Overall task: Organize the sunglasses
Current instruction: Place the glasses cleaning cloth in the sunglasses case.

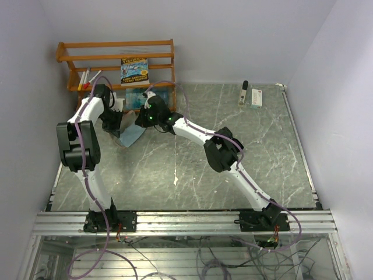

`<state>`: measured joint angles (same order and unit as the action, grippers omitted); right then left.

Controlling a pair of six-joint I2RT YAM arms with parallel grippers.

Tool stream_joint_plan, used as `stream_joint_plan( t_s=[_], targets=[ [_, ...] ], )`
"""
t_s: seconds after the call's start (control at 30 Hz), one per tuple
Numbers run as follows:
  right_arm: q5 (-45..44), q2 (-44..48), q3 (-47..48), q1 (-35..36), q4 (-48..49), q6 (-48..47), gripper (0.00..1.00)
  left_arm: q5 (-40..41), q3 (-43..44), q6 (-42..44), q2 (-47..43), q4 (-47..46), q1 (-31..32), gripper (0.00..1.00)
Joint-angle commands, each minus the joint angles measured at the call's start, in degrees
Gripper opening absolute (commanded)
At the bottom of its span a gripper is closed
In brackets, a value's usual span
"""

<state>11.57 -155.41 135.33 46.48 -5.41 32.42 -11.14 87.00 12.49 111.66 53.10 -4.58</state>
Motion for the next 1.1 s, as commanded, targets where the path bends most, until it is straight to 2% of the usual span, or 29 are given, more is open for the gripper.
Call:
stream_joint_plan(
  t_s=[0.0,0.2,0.83,0.87,1.07],
  targets=[
    [-0.78,-1.32,2.24,0.24,2.14,0.02,0.00,-0.69,1.76,-0.47,1.71,-0.98,-0.95,0.07],
    [-1.39,-2.33,3.51,0.26,1.61,-0.24,0.00,-0.76,1.49,-0.45,1.99,-1.37,-1.35,0.07],
    [-1.16,-1.11,-1.02,0.22,2.69,-0.02,0.00,-0.44,1.34,-0.71,0.17,-1.97,-1.66,0.07],
    [-1.12,-1.09,-1.16,0.25,2.75,-0.08,0.01,-0.58,1.14,-0.71,0.27,-2.07,-1.66,0.07],
    [-0.75,-0.20,-1.95,0.21,2.88,-1.22,0.21,-0.39,-0.31,-1.14,-0.83,-2.61,-1.68,0.07]
  ],
)
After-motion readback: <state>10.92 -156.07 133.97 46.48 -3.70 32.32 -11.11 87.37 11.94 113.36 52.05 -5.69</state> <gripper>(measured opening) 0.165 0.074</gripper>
